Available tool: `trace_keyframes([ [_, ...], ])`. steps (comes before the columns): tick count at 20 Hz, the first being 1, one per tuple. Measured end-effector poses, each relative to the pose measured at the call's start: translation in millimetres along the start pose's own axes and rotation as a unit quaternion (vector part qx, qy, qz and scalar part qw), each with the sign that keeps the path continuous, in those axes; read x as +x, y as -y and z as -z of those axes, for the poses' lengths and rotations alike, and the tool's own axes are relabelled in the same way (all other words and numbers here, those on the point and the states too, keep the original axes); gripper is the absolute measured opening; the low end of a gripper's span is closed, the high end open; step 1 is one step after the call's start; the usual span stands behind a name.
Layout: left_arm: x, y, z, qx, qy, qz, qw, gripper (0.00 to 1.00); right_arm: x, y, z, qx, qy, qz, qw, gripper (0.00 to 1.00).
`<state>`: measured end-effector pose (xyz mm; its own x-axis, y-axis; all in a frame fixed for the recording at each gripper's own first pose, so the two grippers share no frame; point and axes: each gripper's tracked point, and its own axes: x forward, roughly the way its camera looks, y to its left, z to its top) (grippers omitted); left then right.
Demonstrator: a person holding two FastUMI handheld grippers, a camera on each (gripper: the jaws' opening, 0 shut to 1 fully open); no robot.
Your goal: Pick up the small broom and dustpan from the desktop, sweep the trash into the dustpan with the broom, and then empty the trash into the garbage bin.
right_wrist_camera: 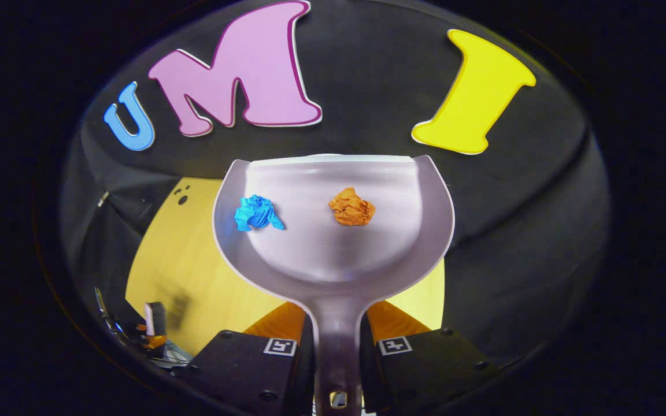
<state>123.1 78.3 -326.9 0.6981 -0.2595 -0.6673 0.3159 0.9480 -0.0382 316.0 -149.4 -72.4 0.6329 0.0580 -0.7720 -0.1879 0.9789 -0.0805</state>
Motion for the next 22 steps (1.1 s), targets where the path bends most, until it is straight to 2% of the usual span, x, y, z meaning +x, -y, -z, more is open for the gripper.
trace_keyframes([
  [3, 0.3, -6.1, -2.0, -0.04, -0.005, 0.005, 0.999, 0.24, 19.5, 2.2, -2.4, -0.029, -0.004, 0.03, 0.999, 0.36],
  [7, 2.7, -22.2, -2.4, -0.045, -0.011, -0.012, 0.999, 0.25, 37.4, 6.8, -2.4, -0.058, -0.01, 0.061, 0.996, 0.36],
  [10, 4.5, -27.5, -5.0, -0.052, -0.014, -0.012, 0.998, 0.25, 37.1, 12.3, -6.9, -0.062, -0.001, 0.084, 0.994, 0.36],
  [13, 7.8, -29.8, -7.6, -0.056, -0.018, -0.012, 0.998, 0.25, 45.8, 36.1, -15.2, -0.095, 0.007, 0.138, 0.986, 0.36],
  [15, 11.2, -30.1, -10.2, -0.055, -0.02, -0.01, 0.998, 0.26, 47.0, 51.3, -17.1, -0.139, 0.015, 0.173, 0.975, 0.36],
  [18, 14.1, -30.2, -11.4, -0.051, -0.023, -0.011, 0.998, 0.25, 45.2, 51.2, -22.0, -0.197, 0.031, 0.212, 0.957, 0.37],
  [20, 16.5, -30.1, -10.9, -0.053, -0.025, -0.012, 0.998, 0.25, 48.5, 58.6, -26.7, -0.259, 0.043, 0.251, 0.932, 0.37],
  [22, 18.0, -26.5, -10.2, -0.06, -0.026, -0.008, 0.998, 0.26, 43.2, 59.4, -30.8, -0.328, 0.055, 0.284, 0.899, 0.36],
])
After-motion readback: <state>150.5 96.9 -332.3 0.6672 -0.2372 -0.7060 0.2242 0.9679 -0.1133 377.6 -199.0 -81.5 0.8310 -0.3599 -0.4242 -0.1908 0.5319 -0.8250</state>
